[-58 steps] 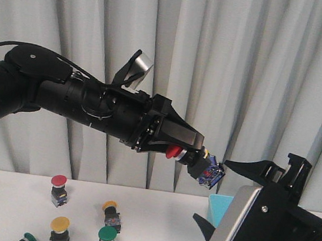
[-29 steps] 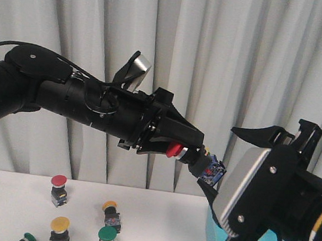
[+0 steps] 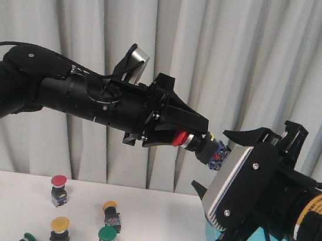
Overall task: Pick red and yellow buttons and place in box
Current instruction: 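Close the right gripper on the red button's body beside the left gripper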
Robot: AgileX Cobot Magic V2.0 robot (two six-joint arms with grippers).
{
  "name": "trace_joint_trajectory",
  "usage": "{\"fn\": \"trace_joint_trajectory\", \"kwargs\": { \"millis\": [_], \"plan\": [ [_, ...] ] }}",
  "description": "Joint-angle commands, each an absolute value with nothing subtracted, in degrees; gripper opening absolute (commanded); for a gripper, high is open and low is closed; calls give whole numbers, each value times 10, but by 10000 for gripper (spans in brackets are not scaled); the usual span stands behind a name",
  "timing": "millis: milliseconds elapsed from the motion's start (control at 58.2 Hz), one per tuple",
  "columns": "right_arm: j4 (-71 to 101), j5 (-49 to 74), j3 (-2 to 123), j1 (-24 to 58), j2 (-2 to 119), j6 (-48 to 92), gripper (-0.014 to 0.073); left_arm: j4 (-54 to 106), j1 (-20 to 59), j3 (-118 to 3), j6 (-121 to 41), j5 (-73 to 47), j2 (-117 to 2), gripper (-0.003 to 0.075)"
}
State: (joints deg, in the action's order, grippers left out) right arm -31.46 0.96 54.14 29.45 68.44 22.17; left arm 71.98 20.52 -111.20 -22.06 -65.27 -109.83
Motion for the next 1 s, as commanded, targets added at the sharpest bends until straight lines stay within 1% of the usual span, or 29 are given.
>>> {"fn": "trace_joint_trajectory", "kwargs": {
  "millis": [0,309,395,464,584,790,842,894,979],
  "plan": [
    [-318,-30,571,291,678,225,570,771,208,-1131,-216,-641,-1064,4],
    [-319,-13,592,291,706,242,570,771,208,-1131,-202,-649,-1064,4],
    [-319,-12,592,291,713,249,554,771,208,-1131,-202,-652,-1064,4],
    [-319,-13,592,291,715,252,522,771,208,-1131,-202,-653,-1064,4],
    [-319,-19,592,291,715,253,393,771,208,-1131,-202,-654,-1064,4],
    [-319,-18,592,291,715,262,87,771,208,-1131,-202,-658,-1064,4],
    [-319,-18,592,291,715,262,29,771,208,-1131,-202,-661,-1064,4],
    [-319,-18,592,291,715,262,-14,771,208,-1131,-202,-663,-1064,4],
    [-319,-22,592,291,715,262,-8,773,208,-1131,-202,-668,-1064,4]
  ]
}}
